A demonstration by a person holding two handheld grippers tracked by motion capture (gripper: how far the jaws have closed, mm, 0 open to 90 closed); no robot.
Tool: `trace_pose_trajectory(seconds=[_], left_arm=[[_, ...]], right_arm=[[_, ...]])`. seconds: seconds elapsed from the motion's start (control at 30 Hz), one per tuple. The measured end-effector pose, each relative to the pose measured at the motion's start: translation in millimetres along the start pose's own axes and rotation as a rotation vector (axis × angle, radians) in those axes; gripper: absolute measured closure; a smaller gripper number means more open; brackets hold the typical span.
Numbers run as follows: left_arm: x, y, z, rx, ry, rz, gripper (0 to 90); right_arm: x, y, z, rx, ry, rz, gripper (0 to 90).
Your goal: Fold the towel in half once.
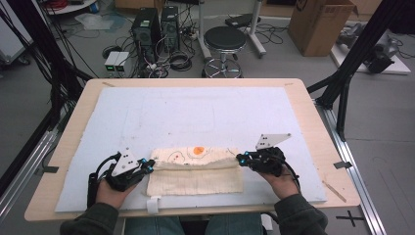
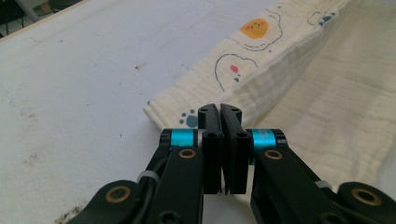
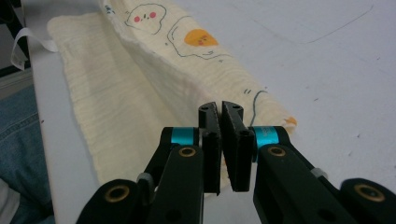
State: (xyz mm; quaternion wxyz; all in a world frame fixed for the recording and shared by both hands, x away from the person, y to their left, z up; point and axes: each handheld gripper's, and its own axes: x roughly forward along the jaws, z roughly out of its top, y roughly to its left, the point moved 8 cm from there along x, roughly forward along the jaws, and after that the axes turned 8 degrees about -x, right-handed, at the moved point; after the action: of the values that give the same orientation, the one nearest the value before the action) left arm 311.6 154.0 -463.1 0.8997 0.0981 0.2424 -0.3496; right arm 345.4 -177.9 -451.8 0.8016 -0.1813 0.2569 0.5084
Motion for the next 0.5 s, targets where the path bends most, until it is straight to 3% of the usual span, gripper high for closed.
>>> trace_pose_trajectory(seconds=[0.5], left_arm=[[-12.0,-15.9,-7.9,0.013,-0.003,-0.031,86.9]], right_arm=[[-1.9,14.2,-13.7,0.004,0.021,0.010,86.2]])
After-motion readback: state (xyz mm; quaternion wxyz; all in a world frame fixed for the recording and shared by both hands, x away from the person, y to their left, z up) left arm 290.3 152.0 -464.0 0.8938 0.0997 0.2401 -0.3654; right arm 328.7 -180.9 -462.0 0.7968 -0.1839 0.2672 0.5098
